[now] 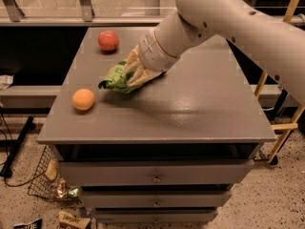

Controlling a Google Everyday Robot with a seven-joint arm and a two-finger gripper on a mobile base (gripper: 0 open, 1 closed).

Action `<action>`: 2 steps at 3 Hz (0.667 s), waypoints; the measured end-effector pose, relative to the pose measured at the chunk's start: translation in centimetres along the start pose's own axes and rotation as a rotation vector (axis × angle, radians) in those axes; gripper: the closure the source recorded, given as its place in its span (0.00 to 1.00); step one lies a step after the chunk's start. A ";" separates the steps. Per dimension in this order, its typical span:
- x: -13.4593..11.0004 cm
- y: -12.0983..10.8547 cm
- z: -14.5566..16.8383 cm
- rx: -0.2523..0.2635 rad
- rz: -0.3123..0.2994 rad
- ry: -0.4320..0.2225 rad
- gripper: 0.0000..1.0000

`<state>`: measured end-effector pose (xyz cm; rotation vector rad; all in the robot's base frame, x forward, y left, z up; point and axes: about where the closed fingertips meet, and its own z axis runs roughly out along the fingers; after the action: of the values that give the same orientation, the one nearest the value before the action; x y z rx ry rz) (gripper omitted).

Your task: Move green rice chip bag near orange

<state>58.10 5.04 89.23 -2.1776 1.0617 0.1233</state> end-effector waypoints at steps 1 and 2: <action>-0.1 0.5 0.1 -0.004 0.007 -0.011 1.00; -0.2 0.6 0.2 -0.006 0.006 -0.014 0.84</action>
Offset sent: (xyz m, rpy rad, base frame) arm -0.0041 -0.0013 -0.0033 0.0072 0.0114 0.0023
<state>57.60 5.05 88.81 -2.1762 1.0615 0.1441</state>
